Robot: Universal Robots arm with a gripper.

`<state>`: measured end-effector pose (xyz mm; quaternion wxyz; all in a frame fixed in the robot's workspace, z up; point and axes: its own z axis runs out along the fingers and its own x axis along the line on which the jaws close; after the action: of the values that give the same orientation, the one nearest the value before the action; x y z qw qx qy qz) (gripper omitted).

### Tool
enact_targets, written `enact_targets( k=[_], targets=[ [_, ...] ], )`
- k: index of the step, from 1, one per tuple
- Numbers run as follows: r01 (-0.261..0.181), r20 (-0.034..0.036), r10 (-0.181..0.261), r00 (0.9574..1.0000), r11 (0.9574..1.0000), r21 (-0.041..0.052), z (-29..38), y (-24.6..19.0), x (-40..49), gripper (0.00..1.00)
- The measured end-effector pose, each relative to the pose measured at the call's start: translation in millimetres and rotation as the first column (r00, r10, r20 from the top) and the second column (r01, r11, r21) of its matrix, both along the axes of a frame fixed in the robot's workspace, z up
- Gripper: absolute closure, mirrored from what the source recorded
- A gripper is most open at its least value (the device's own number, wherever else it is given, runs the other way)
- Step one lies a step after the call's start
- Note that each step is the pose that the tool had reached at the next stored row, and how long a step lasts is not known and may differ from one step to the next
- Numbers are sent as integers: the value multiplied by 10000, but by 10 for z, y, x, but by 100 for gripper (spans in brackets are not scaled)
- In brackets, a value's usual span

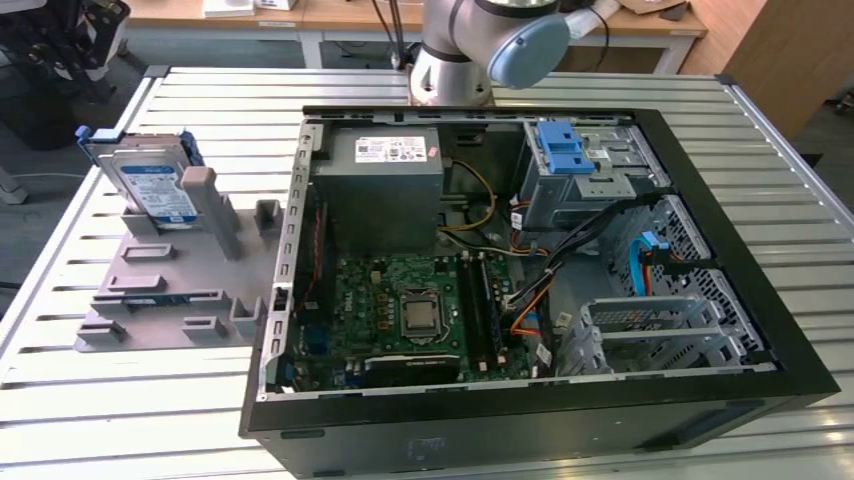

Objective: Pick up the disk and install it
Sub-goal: 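Reach for the disk, then pick up the disk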

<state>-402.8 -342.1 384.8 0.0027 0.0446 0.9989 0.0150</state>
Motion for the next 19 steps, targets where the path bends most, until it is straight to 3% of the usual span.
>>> enact_targets(
  k=[6, 19],
  targets=[
    [4, 0, -4, 10000, 10000, 0, -2, 0, -62, 89],
    [-3, 0, 3, 10000, 10000, 0, -2, 0, -69, 89]
  ],
)
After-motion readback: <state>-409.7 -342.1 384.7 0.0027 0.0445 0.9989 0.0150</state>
